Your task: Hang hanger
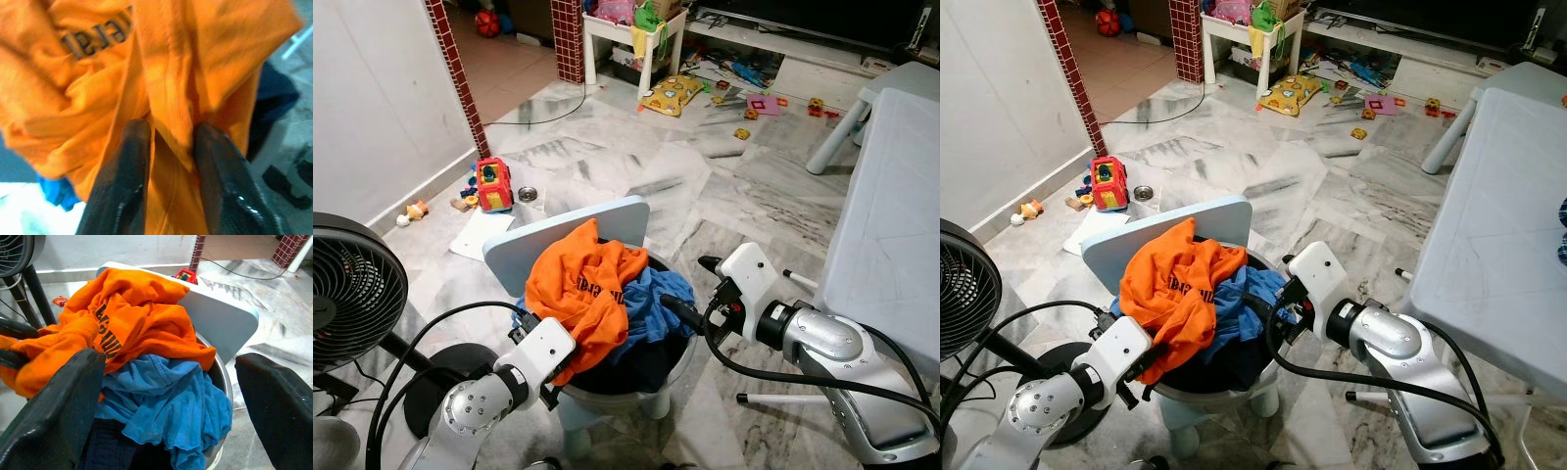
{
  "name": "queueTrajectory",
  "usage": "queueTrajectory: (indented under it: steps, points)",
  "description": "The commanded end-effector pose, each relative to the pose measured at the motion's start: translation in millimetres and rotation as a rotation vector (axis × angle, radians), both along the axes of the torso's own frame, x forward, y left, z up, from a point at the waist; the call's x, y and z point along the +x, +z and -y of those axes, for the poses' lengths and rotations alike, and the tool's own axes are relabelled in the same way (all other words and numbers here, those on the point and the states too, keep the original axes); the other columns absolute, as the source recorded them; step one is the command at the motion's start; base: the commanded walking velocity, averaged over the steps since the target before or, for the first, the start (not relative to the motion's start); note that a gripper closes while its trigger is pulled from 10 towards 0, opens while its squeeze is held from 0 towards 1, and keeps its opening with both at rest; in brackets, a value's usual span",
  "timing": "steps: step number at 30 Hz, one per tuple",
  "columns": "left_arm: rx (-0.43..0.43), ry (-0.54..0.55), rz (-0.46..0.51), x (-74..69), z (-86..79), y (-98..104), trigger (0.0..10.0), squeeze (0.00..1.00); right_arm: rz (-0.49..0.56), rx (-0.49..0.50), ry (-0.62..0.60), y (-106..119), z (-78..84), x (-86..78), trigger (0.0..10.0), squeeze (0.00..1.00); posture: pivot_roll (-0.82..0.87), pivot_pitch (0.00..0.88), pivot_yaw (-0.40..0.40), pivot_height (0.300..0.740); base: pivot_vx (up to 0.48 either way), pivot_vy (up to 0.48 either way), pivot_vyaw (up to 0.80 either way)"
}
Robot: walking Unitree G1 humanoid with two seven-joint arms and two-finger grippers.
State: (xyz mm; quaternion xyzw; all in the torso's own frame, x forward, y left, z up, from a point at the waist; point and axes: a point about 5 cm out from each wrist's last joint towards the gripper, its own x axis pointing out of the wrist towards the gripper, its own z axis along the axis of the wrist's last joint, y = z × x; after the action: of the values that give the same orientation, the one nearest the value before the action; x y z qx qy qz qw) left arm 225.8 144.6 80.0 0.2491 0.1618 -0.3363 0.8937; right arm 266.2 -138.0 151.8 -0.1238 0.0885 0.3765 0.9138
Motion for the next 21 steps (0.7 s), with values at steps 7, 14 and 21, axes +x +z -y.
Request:
queueTrajectory:
  steps: [7, 14, 21]
  points:
    - [-0.003, -0.004, -0.014, 2.1, 3.8, 7, 10.0, 1.00, 0.001, -0.014, 0.013, -1, -0.9, 0.5, 10.0, 0.00, -0.11, 0.129, -0.046, 0.740, 0.000, 0.000, 0.00]
    - [-0.129, 0.124, -0.050, 4.0, 5.2, 8, 10.0, 1.00, 0.001, -0.015, 0.016, -2, -1.1, 0.0, 10.0, 0.00, -0.11, 0.129, -0.046, 0.740, 0.000, 0.000, 0.00]
    - [-0.211, 0.143, -0.125, -6.6, 11.9, 4, 10.0, 1.00, 0.003, -0.017, 0.022, -3, -3.1, 0.2, 10.0, 0.00, -0.11, 0.129, -0.050, 0.740, 0.000, 0.000, 0.00]
